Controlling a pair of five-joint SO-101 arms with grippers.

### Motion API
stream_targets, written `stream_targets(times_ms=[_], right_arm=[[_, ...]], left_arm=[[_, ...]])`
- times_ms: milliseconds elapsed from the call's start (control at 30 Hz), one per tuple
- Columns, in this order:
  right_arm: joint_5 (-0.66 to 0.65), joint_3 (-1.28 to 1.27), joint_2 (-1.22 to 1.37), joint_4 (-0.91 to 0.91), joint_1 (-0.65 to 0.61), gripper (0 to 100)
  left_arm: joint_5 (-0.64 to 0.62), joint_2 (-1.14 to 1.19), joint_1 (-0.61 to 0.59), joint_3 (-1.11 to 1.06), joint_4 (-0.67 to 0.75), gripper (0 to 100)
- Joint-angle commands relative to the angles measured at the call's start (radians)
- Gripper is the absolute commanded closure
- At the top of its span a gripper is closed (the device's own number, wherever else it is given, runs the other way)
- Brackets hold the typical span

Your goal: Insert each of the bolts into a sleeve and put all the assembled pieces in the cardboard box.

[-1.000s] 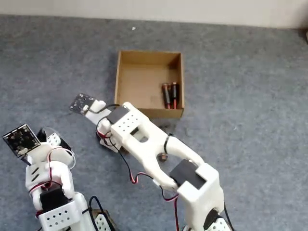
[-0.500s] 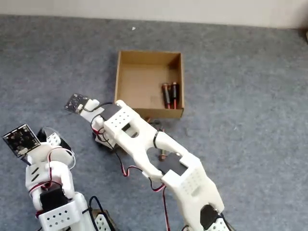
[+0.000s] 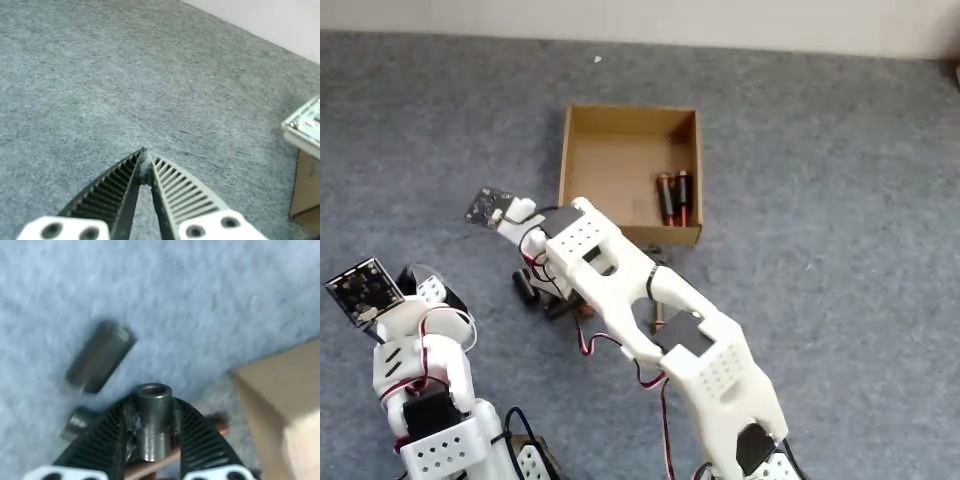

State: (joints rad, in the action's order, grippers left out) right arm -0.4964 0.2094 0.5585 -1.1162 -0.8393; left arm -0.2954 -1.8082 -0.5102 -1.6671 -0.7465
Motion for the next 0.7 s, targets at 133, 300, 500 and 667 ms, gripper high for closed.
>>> stream_targets(times_ms=[133,300,500,667], right_arm=[[0.092,-0.031,-0.358,-0.122,0.073,99.5],[0.153,-0.177,-0.578,-0.156,0.113,99.5],[0.207,-0.458,-0.865,-0.145,0.191,99.5],[0.279,-0.704,-1.119,-0.059,0.326,99.5]], left_arm=[[0.011,-0.01,-0.008,0.03,0.021,99],[0.011,-0.01,-0.008,0.03,0.021,99],[0.009,-0.01,-0.005,0.03,0.021,99],[0.009,-0.008,-0.002,0.03,0.02,99]])
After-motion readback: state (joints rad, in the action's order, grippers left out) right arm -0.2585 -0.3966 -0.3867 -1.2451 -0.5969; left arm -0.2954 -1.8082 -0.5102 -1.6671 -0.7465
